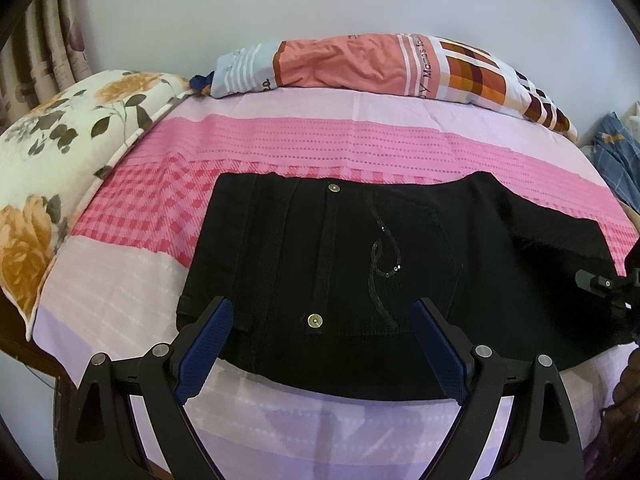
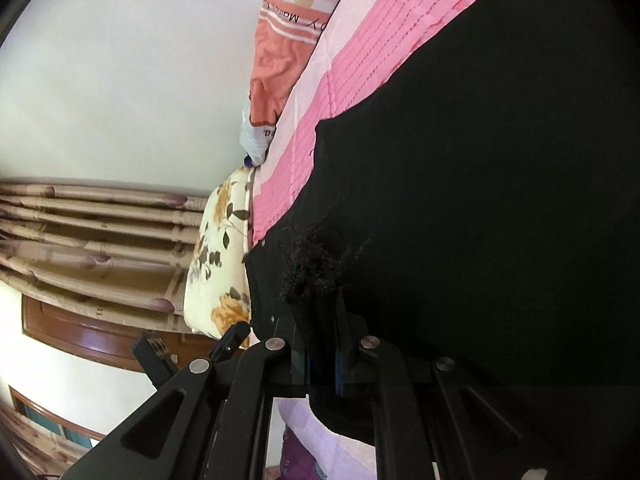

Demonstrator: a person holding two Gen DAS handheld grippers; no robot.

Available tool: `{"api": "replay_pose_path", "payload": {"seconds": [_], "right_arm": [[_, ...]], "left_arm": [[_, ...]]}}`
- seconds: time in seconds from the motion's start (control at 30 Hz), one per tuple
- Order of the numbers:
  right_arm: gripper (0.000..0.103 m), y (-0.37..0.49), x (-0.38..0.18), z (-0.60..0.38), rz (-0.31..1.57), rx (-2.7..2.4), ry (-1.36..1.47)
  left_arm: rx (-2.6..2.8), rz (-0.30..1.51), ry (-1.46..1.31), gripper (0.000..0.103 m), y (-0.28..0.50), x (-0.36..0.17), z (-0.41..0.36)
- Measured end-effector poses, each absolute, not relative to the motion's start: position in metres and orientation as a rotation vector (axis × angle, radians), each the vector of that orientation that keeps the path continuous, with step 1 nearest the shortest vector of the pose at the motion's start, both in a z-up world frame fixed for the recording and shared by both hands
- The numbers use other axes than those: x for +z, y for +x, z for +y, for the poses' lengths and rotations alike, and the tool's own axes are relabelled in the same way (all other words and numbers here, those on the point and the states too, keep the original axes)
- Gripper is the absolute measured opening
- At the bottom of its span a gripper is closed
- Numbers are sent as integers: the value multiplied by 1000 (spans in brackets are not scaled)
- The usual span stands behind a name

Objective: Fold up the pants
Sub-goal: 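Lay the held jeans leg flat and open the right gripper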

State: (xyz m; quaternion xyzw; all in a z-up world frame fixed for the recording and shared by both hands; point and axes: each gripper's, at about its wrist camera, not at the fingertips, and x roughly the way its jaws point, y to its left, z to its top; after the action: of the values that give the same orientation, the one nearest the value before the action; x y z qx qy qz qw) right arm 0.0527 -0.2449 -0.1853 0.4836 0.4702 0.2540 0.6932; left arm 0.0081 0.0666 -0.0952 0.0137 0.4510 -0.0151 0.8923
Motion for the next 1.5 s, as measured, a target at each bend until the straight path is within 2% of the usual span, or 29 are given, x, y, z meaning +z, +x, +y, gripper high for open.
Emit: {"api": "replay_pose_path", "payload": {"seconds": [1.2,1.5], "right_arm": [[10,60,-189,-221,1106,630,1011],[14,63,-192,-216,1129,654,1015]], "left_arm": [[-52,989,50,91,11,-109,60],[-53,994,49,91,12,-110,60]]}}
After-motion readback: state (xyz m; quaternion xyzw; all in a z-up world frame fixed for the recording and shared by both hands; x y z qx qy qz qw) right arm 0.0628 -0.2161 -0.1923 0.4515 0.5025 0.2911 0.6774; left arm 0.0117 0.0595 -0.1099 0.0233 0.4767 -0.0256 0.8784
